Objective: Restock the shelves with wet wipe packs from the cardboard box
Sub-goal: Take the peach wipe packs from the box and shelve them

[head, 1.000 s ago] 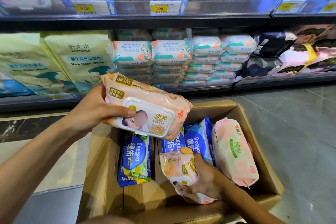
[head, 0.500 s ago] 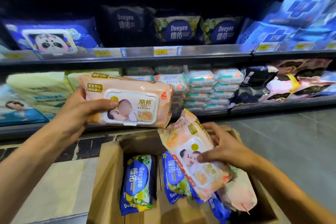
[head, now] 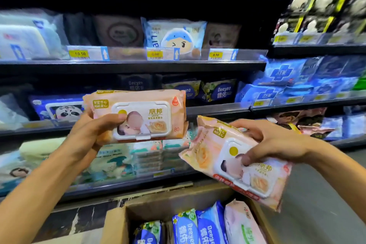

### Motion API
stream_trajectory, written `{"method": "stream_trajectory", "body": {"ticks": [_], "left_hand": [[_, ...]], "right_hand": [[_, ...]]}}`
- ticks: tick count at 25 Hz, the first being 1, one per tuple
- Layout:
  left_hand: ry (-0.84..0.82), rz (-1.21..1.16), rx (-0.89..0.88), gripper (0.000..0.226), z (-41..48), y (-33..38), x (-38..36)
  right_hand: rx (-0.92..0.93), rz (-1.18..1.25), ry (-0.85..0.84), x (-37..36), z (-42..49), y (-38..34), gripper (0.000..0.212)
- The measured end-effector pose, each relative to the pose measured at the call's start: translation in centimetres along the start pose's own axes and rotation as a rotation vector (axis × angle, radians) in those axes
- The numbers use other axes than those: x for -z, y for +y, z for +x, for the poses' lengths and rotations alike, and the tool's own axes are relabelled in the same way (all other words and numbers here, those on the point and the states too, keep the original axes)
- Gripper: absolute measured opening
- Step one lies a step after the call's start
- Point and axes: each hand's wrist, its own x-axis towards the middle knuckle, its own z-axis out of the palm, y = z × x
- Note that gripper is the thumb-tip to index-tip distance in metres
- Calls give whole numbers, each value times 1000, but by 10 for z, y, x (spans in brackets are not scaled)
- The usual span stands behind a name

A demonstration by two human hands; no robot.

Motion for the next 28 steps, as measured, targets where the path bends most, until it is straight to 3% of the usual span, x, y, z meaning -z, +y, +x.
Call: {"method": "stream_trajectory", "body": {"ticks": [2,5,11,16,22,28], "left_hand": [[-28,-11,-16,89,8,14,-11],[-62,-51,-24,53,18,29,-32],[-77,-25,-47,82,34,39,-74],[-77,-42,-61,98,42,48,-107],[-34,-43,-92,68,57,54,-152],[23,8,-127,74,86,58,-198]], "right_hand": [[13,-7,1,13,-2,-15,63],[14,-57,-28,26,-5,-33,63],[-8,-77,-23,61,-30,-45,49],[-3,-97,-8,88,-44,-42,55],[31,-41,-9,106,-47,-29,57],[46,-21,3,122,-54,-11,52]]}}
